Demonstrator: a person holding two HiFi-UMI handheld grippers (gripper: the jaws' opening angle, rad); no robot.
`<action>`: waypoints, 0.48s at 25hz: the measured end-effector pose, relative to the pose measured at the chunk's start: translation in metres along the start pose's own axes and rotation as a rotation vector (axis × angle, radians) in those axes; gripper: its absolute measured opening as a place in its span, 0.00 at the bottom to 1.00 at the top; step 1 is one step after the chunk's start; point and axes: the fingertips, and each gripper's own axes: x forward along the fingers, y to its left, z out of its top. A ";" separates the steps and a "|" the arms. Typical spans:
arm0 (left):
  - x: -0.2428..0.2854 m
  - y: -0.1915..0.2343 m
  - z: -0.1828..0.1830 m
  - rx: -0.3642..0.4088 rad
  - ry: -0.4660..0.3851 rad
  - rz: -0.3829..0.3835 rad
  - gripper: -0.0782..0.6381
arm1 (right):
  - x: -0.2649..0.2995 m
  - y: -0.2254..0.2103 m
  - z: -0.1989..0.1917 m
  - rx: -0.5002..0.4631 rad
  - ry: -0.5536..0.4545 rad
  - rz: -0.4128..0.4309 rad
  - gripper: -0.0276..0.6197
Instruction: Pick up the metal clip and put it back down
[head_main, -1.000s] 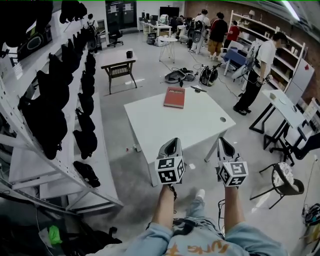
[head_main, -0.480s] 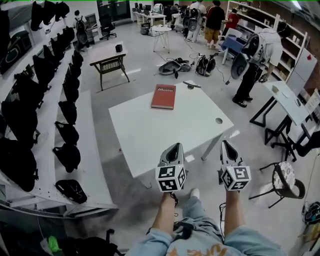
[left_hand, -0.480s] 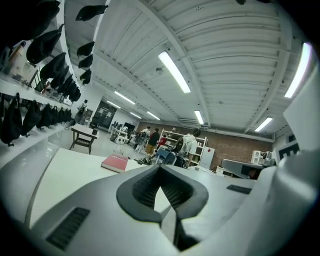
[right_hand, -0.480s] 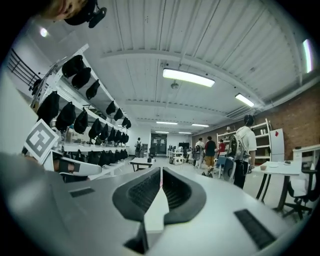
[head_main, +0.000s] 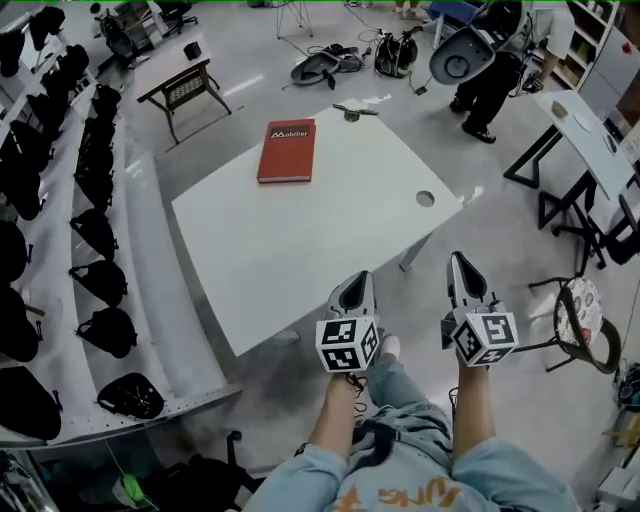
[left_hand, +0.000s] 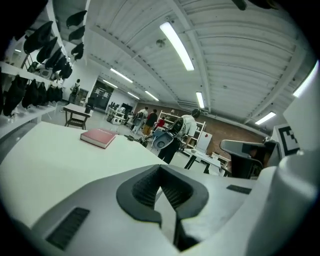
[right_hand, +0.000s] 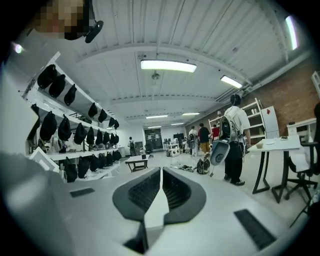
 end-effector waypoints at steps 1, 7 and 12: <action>0.012 -0.007 0.001 0.010 0.014 -0.004 0.12 | 0.006 -0.013 0.000 0.017 0.002 -0.004 0.09; 0.080 -0.048 0.036 0.057 0.004 -0.015 0.12 | 0.044 -0.082 0.021 0.070 -0.027 0.008 0.09; 0.115 -0.081 0.060 0.091 0.006 -0.077 0.12 | 0.059 -0.088 0.039 0.171 -0.080 0.209 0.09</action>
